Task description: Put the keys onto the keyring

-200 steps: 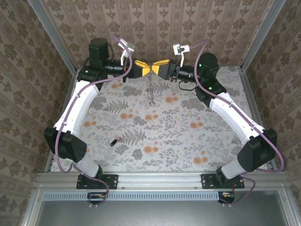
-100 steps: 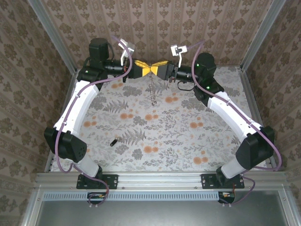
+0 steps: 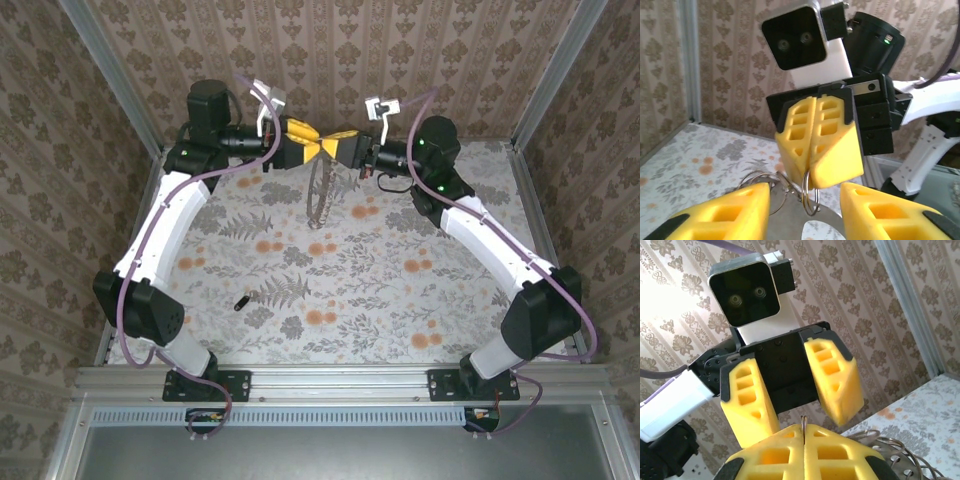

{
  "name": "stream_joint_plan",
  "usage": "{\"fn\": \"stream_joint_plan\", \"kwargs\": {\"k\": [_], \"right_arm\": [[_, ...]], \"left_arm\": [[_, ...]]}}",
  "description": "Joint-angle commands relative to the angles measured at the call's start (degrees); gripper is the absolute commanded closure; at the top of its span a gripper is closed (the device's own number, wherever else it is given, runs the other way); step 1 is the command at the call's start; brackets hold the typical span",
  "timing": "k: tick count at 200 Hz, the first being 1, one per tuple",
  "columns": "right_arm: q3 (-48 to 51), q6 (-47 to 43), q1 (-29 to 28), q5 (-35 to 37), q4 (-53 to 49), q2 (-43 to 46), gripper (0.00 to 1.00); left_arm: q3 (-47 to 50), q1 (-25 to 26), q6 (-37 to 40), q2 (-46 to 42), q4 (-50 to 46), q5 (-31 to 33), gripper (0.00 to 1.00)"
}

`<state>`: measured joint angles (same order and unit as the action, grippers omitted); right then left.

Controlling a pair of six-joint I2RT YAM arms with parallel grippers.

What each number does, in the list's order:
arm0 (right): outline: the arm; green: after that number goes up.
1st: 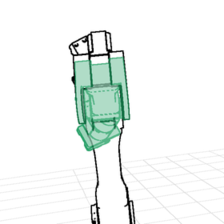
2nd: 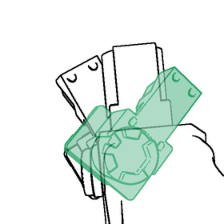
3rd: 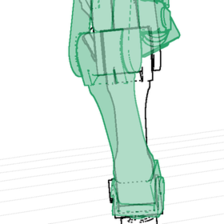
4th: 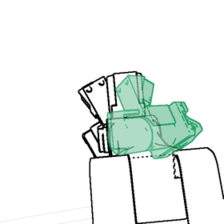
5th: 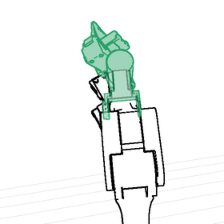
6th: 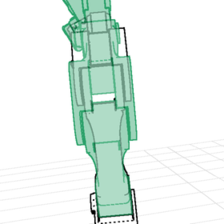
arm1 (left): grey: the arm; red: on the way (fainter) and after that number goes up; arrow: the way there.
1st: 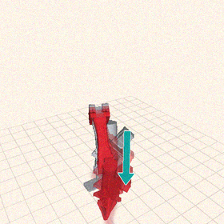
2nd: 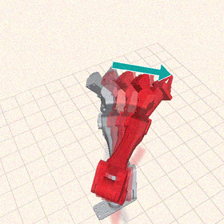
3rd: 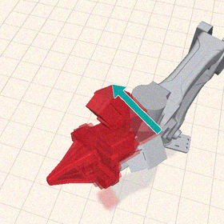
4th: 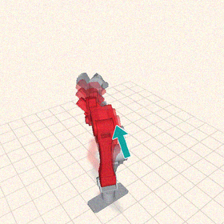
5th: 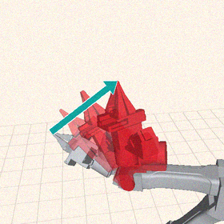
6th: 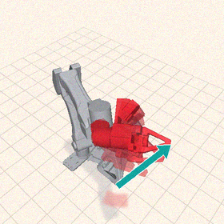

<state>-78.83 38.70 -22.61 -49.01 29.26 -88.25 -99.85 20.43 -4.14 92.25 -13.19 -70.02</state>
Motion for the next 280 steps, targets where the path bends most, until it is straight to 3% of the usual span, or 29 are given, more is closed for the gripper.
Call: {"fn": "stream_joint_plan", "kwargs": {"k": [1,25,76,115,169,280], "right_arm": [[2.2,4.1,0.8,2.9,15.4,-0.5,1.0],[2.9,8.5,0.9,4.8,25.3,-2.2,1.0],[1.1,15.7,0.9,10.3,38.5,-6.7,1.0],[-1.3,20.6,0.9,14.7,45.4,-10.1,1.0],[-4.9,25.5,0.2,16.9,47.3,-14.7,1.0],[-4.3,26.7,-1.4,16.5,47.3,-15.6,1.0]], "left_arm": [[4.3,-1.1,-8.3,-3.8,11.7,9.0,0.52],[7.8,-2.4,-16.0,-5.5,20.8,12.3,0.47],[7.8,-1.4,-21.2,-5.5,23.4,11.4,0.46],[8.2,0.0,-22.8,-5.3,25.2,11.7,0.52],[8.0,1.2,-24.4,-3.4,28.2,12.3,0.61],[8.2,1.1,-27.8,-0.9,34.7,12.4,0.65]]}}
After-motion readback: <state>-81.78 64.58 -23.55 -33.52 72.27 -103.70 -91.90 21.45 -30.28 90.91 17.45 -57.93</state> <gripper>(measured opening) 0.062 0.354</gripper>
